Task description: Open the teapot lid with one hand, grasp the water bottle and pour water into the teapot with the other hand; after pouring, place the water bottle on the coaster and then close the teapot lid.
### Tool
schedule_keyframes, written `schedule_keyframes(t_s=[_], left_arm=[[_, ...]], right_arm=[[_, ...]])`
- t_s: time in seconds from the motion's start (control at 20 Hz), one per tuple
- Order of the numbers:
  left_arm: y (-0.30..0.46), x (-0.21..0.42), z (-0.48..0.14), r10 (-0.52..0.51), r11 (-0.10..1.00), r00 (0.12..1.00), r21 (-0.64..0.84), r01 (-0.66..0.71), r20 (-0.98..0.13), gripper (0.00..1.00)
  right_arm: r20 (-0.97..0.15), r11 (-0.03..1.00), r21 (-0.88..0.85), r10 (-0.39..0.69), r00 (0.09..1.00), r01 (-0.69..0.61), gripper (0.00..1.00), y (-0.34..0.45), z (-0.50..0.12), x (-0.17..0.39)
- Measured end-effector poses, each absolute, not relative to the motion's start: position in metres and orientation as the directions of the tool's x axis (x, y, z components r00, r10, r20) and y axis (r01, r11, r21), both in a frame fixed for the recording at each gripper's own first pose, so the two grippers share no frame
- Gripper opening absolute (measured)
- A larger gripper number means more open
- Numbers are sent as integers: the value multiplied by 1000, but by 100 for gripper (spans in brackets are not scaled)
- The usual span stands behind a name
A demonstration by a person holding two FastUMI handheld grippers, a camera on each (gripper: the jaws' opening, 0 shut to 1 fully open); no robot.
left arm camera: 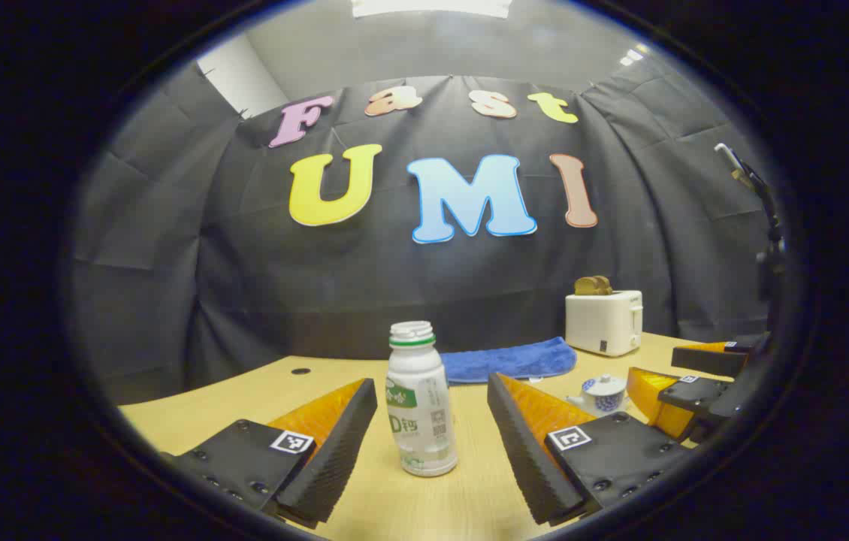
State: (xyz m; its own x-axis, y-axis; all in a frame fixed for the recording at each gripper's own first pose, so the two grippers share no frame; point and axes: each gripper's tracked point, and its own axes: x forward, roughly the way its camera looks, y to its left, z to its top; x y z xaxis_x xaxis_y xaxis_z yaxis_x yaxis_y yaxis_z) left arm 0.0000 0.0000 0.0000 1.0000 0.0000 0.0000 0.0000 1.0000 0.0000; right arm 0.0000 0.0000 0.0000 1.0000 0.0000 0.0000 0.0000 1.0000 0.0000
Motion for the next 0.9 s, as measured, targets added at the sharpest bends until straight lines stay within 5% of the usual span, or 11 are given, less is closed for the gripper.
schedule_keyframes(t_s=[0.2,0.25,0.35,0.75,0.85,0.9], left_arm=[[-1,12,9,-26,998,999,-62,24,-27,100],[-3,14,7,-38,996,999,-82,36,-31,90],[-3,17,1,-47,995,998,-94,43,-51,100],[13,24,-12,-31,994,997,-107,22,-76,100],[18,24,-13,-23,994,997,-107,15,-78,100],[21,24,-11,-17,994,997,-107,9,-76,100]], right_arm=[[-6,1000,-4,14,1000,-14,74,-2,20,20],[-13,1000,-7,14,1000,-14,70,-2,22,26],[-25,999,-10,33,999,-34,57,3,22,33],[-117,997,-64,45,992,-53,57,17,-10,65],[-134,999,-27,43,990,-47,12,13,-18,66],[-145,999,-19,42,989,-46,12,13,-22,68]])
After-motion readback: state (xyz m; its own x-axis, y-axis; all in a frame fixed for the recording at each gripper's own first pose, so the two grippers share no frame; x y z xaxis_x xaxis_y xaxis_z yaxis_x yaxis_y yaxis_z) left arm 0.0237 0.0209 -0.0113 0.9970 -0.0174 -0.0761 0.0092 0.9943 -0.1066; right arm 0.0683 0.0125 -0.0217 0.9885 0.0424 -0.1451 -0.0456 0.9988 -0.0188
